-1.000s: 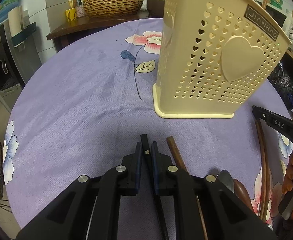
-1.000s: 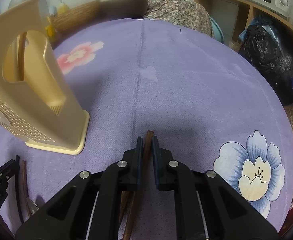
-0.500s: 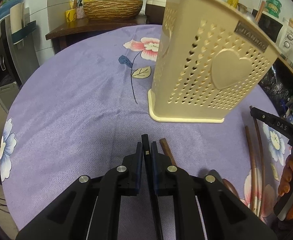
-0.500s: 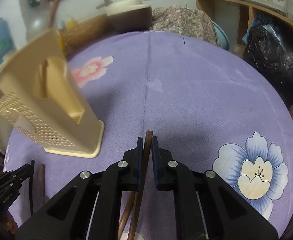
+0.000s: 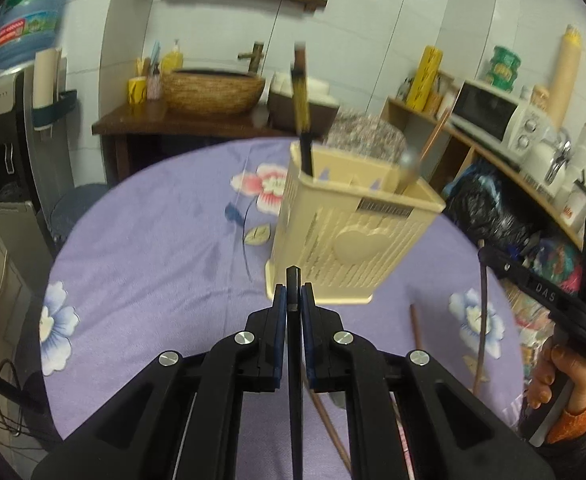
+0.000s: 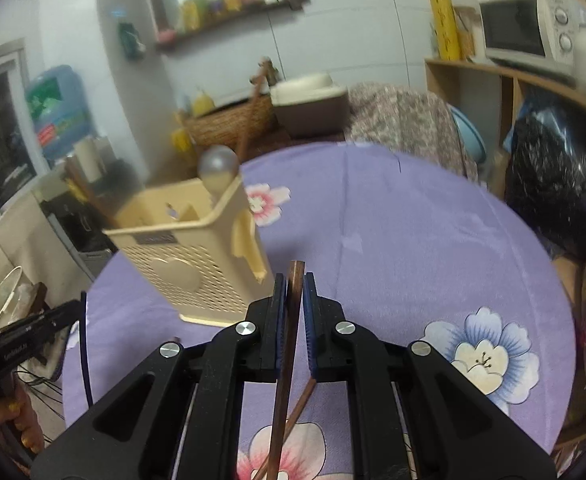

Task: Organize utensils
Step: 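Lift both chopsticks upright with both tools toward the holder, then lower the chopsticks into the beige holder with both tools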

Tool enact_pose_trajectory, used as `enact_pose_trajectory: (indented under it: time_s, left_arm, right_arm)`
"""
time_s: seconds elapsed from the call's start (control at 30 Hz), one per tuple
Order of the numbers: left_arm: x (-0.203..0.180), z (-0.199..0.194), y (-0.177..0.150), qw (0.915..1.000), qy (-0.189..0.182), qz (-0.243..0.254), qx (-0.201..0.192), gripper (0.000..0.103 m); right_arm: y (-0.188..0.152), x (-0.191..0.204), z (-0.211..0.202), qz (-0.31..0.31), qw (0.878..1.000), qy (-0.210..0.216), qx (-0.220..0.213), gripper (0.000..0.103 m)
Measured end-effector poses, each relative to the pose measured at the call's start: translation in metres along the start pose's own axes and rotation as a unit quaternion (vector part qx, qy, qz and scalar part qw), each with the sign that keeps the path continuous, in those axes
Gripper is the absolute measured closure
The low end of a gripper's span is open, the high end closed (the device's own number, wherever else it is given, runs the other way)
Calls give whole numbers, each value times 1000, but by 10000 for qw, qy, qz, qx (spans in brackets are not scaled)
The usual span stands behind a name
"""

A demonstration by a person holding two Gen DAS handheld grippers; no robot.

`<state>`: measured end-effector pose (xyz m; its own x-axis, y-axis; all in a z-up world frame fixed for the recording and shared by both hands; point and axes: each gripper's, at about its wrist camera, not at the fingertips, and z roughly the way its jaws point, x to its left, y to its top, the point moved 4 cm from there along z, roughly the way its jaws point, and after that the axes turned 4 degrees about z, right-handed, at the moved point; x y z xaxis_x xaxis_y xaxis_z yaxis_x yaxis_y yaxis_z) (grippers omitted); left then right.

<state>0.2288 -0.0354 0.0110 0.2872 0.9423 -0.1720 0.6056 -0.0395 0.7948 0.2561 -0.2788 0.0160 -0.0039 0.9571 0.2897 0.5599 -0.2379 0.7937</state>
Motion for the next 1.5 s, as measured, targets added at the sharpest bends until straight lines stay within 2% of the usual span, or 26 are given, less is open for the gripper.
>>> enact_pose_trajectory:
  time_s: [0.23, 0.43, 1.13, 1.3, 1.5]
  left_arm:
    - [-6, -37, 22, 9987, -66, 70, -507, 94]
    - [-12, -44, 27, 9979, -78, 115, -628, 94]
    - [-11, -54, 29, 9972, -169, 184, -705, 94]
    - [-16, -61, 41, 9963, -352, 250, -738, 94]
    - [-25, -76, 71, 9936, -597, 378, -880, 94]
  right_arm:
    - [17, 29, -69, -304, 9969, 360, -628, 94]
    - [27, 47, -94, -573, 9936, 496, -835, 94]
    - [34, 49, -102, -697, 9921, 591, -855, 94]
    - [46, 57, -108, -785, 9902, 736, -889, 95]
    - [74, 72, -115, -895, 9879, 1004, -768, 95]
